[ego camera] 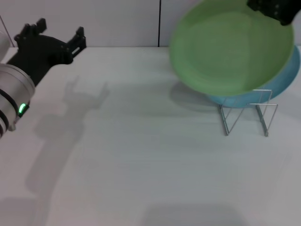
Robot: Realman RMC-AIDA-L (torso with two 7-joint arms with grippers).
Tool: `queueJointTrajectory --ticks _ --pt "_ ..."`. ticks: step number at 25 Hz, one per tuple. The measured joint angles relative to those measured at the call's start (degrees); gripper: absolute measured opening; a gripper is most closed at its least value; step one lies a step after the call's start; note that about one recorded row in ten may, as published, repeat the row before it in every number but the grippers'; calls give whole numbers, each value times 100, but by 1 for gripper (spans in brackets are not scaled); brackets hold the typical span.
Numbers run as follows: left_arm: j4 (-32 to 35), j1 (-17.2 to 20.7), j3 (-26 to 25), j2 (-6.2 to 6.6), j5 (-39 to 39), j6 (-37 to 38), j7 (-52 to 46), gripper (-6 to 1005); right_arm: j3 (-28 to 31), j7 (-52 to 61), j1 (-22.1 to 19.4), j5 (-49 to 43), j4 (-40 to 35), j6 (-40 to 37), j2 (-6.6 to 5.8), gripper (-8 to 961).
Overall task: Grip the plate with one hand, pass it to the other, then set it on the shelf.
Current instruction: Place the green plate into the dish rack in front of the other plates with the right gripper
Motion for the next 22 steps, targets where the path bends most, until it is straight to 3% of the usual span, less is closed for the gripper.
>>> queueJointTrajectory --ticks 22 --pt "241 -101 206 -10 -173 216 -48 861 57 -864 -547 -330 -216 -235 62 82"
